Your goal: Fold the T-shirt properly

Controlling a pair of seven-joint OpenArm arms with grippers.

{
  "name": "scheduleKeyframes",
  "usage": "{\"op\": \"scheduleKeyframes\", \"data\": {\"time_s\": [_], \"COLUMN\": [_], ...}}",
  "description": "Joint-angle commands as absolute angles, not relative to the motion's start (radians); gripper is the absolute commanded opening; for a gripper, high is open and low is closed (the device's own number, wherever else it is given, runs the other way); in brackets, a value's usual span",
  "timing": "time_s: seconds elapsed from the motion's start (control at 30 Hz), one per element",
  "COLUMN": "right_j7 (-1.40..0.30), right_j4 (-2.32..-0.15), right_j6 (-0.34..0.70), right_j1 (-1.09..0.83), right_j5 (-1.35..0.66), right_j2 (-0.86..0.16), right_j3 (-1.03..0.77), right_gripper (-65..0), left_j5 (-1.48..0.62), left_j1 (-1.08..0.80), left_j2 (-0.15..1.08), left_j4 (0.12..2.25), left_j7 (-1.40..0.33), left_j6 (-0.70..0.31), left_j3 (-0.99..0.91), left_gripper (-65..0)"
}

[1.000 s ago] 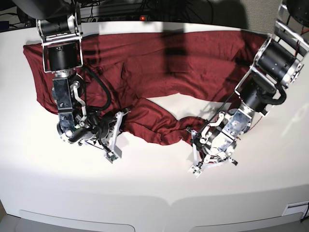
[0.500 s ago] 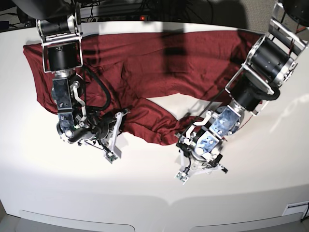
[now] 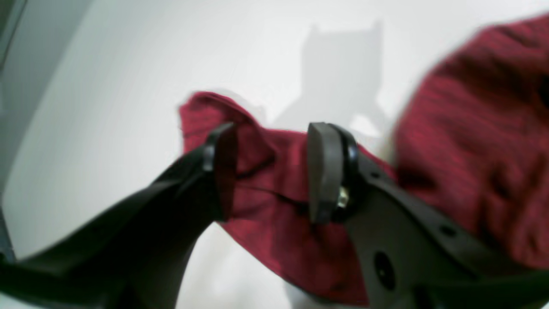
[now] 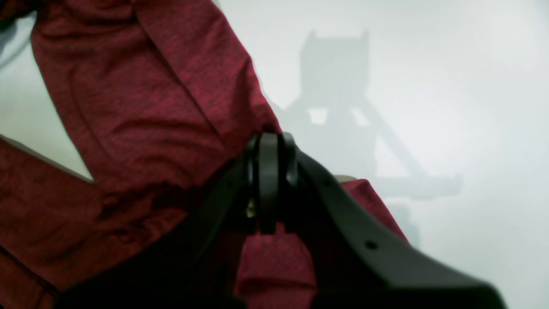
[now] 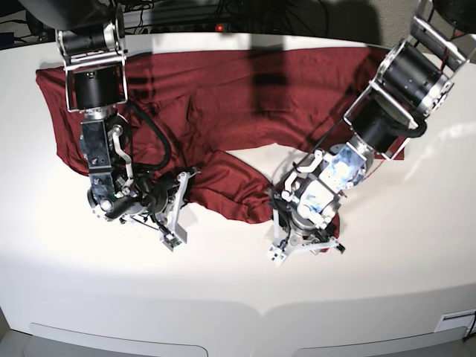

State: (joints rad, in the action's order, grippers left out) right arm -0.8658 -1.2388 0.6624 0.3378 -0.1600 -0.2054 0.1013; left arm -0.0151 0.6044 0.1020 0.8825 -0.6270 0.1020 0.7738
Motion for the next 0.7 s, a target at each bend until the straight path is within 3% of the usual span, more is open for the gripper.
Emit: {"op": "scheduleKeyframes", "data": {"time_s": [0.0, 0.2, 0.67], "right_j7": [-0.854, -0.855, -0.855], "right_j4": [-1.257, -1.257, -1.257], "right_j6": [0.664, 0.665, 0.665], "right_j1": [0.364, 0.363, 0.363], "right_j5": [-0.186, -0.217, -0.217], "right_j2": [-0.21, -0.21, -0.21], "right_j3": [0.098, 0.099, 0.098], "right_gripper": [-65.0, -65.0, -65.0], "left_j5": [0.001, -0.056, -0.053], "left_j1": [0.644, 0.651, 0.657], "left_j2": [0.1, 0.1, 0.078], "left_j4": [0.889, 0.875, 0.771], "left_j7": [-0.604, -0.609, -0.589], "left_j6": [0.113, 0.103, 0.083], "left_j3": [0.75, 0.656, 0.655], "left_gripper": [-38.8, -38.8, -38.8]}}
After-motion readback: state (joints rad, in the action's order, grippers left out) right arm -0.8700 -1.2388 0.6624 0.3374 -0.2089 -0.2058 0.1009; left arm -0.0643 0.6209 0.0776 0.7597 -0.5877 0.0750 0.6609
